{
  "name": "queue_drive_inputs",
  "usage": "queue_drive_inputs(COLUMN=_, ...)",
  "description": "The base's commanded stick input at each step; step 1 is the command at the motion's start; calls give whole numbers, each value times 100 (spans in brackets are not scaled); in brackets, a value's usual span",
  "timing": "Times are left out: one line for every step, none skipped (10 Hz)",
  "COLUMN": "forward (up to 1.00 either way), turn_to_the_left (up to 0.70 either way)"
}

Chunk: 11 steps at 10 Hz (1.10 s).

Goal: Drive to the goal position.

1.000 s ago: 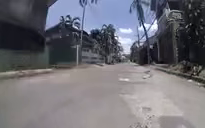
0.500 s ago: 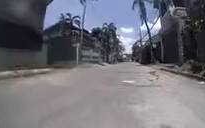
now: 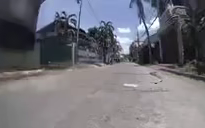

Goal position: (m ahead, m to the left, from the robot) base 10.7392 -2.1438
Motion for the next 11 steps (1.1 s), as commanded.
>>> queue_drive_inputs(forward=85, turn_to_the_left=-34)
queue_drive_inputs(forward=85, turn_to_the_left=-34)
queue_drive_inputs(forward=85, turn_to_the_left=-29)
queue_drive_inputs(forward=85, turn_to_the_left=0)
queue_drive_inputs(forward=85, turn_to_the_left=0)
queue_drive_inputs(forward=85, turn_to_the_left=0)
queue_drive_inputs(forward=85, turn_to_the_left=0)
queue_drive_inputs(forward=85, turn_to_the_left=0)
queue_drive_inputs(forward=85, turn_to_the_left=0)
queue_drive_inputs(forward=85, turn_to_the_left=0)
queue_drive_inputs(forward=85, turn_to_the_left=0)
